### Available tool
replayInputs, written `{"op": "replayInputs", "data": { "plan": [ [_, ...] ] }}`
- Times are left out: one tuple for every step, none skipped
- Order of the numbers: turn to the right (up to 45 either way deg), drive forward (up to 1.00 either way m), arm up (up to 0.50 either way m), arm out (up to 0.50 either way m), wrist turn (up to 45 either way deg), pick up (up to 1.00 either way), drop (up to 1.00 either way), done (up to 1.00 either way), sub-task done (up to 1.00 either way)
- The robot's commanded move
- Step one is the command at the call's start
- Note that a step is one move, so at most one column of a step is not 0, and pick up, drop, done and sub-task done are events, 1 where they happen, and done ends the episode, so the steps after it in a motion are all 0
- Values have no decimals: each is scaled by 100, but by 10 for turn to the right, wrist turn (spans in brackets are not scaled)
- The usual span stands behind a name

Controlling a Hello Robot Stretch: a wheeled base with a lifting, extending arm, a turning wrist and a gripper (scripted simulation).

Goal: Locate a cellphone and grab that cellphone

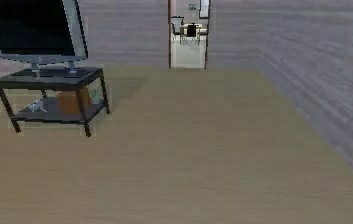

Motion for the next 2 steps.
{"op": "replayInputs", "data": {
  "plan": [
    [0,100,0,0,0,0,0,0,0],
    [0,100,0,0,0,0,0,0,0]
  ]
}}
